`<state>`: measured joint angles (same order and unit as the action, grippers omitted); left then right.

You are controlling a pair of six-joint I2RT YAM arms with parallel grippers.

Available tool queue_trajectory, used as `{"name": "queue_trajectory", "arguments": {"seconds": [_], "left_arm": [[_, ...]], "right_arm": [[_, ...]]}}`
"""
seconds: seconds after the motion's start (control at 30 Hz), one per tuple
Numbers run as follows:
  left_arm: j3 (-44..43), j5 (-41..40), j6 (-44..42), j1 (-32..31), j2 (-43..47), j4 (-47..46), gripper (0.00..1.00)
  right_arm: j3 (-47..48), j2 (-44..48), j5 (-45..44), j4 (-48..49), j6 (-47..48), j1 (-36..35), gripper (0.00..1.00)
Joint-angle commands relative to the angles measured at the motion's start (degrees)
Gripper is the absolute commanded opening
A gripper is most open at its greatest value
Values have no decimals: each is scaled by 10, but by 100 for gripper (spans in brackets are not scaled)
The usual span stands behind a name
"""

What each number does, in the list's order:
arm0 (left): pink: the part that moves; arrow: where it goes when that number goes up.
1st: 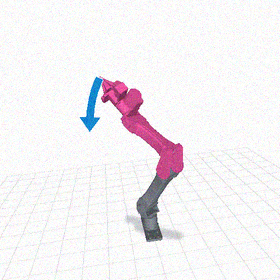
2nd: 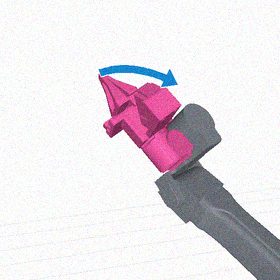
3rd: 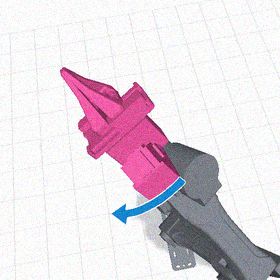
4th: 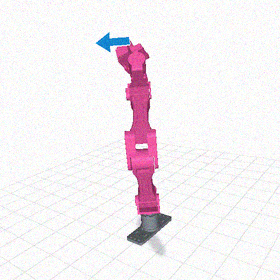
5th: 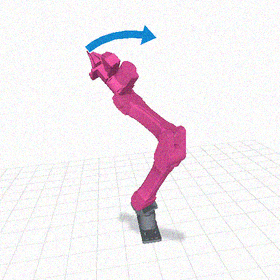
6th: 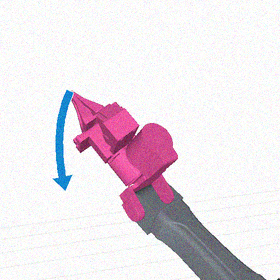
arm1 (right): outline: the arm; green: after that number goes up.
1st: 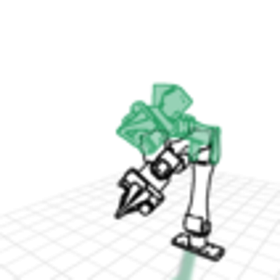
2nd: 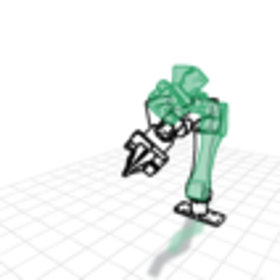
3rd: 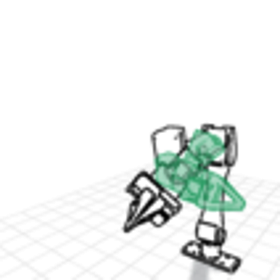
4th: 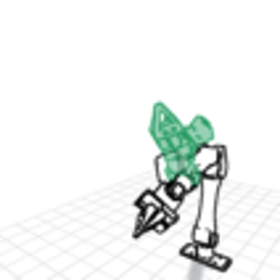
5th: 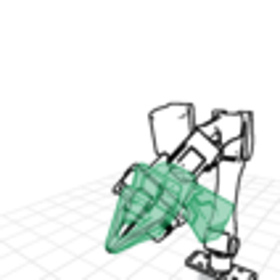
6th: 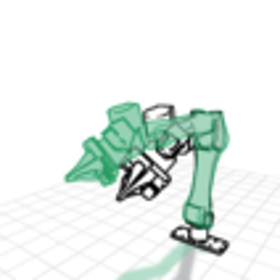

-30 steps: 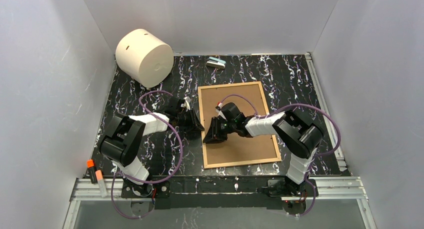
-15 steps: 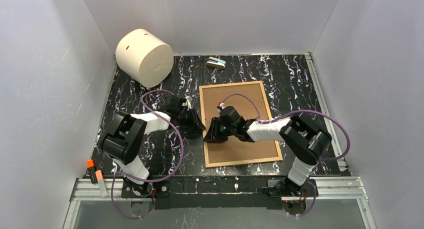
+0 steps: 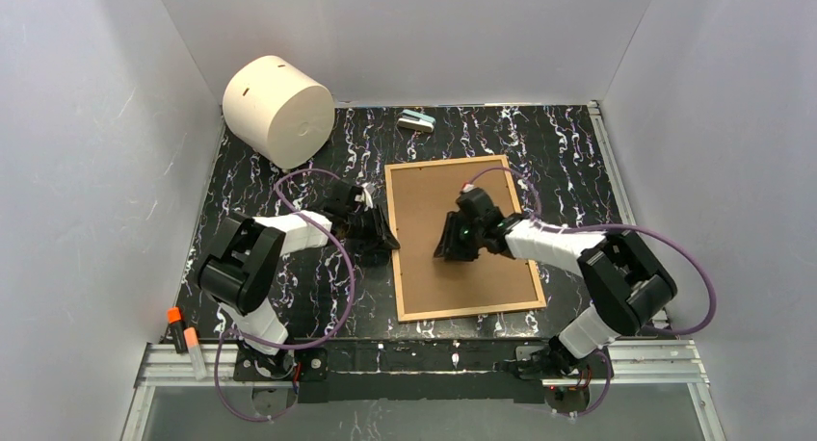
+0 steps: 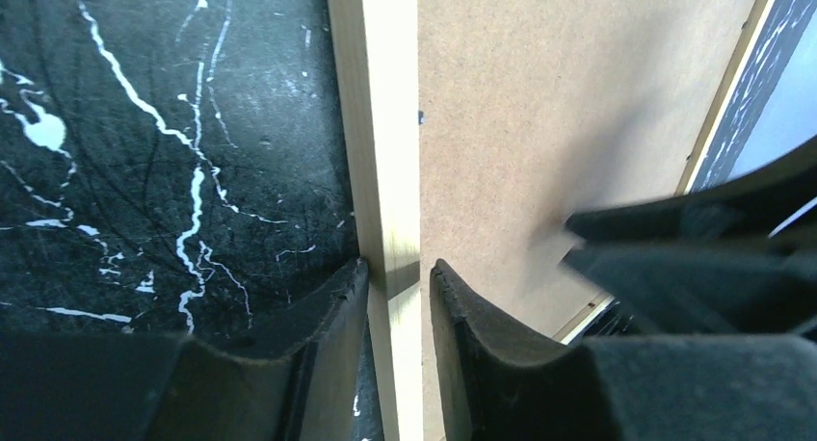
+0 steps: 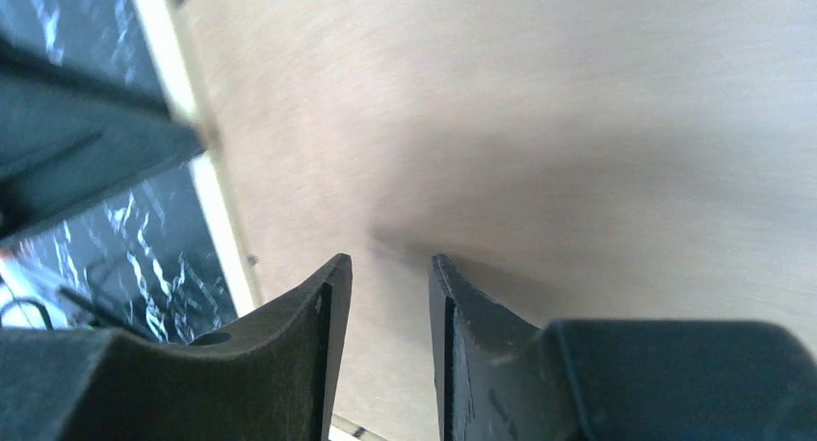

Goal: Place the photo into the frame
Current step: Install the photo frame at the center of the board, then adjust the photo frame at the center of the board.

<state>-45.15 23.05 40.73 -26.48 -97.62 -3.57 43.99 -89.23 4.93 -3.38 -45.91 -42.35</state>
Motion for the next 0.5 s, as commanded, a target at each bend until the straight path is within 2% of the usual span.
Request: {"name": "queue_trajectory", "arguments": {"seconds": [0.0,0.17,0.33,0.47], "left_arm": [[27,-119,-61,-8,-34,138,36],[1,-117,-73,-8,-15,154,54],[-31,-120,-87,-8,-33,167,58],[-56,-117,-95,-8,-59,177,60]], "right_arm": [[48,40,-20,-134,28,92,46],[86,71,-96,-230,53,204,62],[84,86,-141,-274,82,305,81],[81,56,-98,-271,121,357,89]]}}
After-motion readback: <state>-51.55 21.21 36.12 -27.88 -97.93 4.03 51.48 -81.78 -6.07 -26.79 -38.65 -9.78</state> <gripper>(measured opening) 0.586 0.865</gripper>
